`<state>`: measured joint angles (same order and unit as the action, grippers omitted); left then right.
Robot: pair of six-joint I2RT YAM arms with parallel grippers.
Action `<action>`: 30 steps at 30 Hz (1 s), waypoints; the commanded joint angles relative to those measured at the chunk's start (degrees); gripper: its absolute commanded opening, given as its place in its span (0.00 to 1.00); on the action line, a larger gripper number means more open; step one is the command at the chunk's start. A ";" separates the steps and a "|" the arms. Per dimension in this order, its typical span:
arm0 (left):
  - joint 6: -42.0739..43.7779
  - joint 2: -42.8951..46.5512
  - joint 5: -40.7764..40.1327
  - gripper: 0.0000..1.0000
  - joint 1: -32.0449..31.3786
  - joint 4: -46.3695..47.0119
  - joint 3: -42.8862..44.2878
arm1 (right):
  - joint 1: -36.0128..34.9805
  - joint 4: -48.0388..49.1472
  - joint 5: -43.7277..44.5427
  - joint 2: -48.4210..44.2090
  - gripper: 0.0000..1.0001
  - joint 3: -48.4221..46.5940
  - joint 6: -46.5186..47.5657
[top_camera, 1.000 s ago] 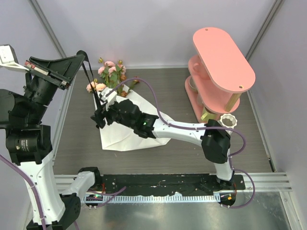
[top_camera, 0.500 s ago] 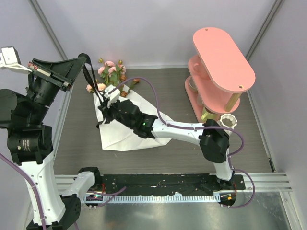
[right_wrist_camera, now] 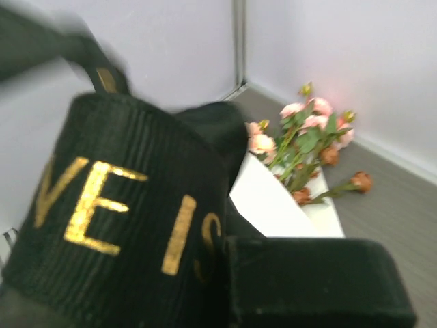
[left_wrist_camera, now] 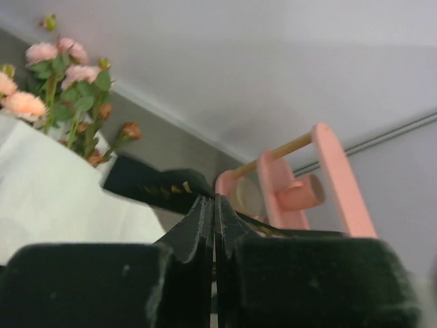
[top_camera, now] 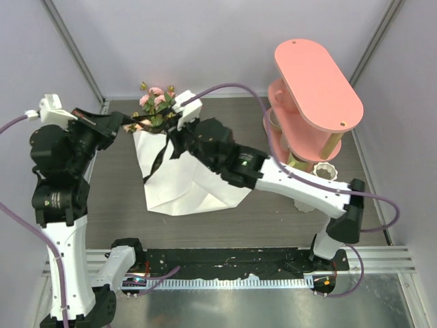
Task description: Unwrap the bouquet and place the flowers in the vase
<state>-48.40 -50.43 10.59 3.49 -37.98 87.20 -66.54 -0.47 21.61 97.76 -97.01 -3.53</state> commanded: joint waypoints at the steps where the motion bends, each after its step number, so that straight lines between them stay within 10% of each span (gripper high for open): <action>1: 5.42 -0.80 2.31 0.08 0.03 -0.79 -7.99 | 1.24 -12.17 5.55 -9.94 0.01 -8.27 3.26; 5: 5.51 -1.60 13.38 0.51 0.03 3.42 -14.06 | 1.42 -18.85 7.48 -16.27 0.01 -13.10 6.86; 10: 5.25 -0.46 17.27 0.77 0.03 6.16 -18.90 | 1.42 -31.42 15.29 -23.74 0.01 -19.79 9.06; 17: 6.30 0.60 18.32 0.79 0.03 7.30 -22.24 | 1.33 -42.85 17.60 -34.46 0.01 -22.17 6.27; 30: 5.86 2.27 20.09 0.79 0.03 7.48 -23.57 | 1.33 -39.87 18.12 -49.06 0.01 16.48 -11.30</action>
<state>-43.55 -49.87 28.80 3.49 -31.92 62.65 -65.08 -39.62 38.26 50.24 -85.08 -7.14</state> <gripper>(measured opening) 0.791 0.028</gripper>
